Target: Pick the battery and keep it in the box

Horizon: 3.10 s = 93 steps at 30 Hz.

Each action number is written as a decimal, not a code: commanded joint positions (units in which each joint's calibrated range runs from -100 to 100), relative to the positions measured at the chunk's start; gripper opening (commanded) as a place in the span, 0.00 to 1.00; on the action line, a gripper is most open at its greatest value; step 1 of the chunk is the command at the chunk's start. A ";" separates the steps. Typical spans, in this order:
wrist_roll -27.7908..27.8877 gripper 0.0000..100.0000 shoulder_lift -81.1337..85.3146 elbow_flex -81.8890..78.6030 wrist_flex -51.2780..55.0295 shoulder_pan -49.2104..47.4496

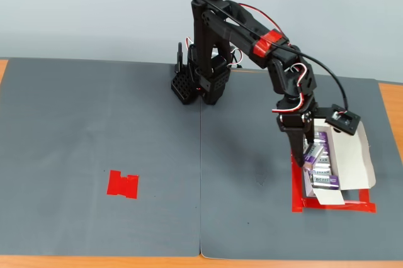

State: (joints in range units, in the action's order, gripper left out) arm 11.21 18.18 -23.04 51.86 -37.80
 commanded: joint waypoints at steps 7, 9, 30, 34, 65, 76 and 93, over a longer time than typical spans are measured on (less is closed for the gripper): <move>-0.09 0.14 -7.88 11.59 0.13 -5.35; -0.09 0.14 -9.41 12.50 0.13 -6.69; -0.09 0.14 -19.84 12.50 -0.13 -12.29; -0.09 0.14 -20.17 12.50 -0.56 -12.51; -0.03 0.30 -19.50 11.95 -0.65 -12.66; 0.02 0.05 -13.14 11.86 0.13 -11.62; -0.03 0.02 12.55 0.01 0.22 2.78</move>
State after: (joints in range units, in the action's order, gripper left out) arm 11.36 24.21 -21.51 51.86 -38.39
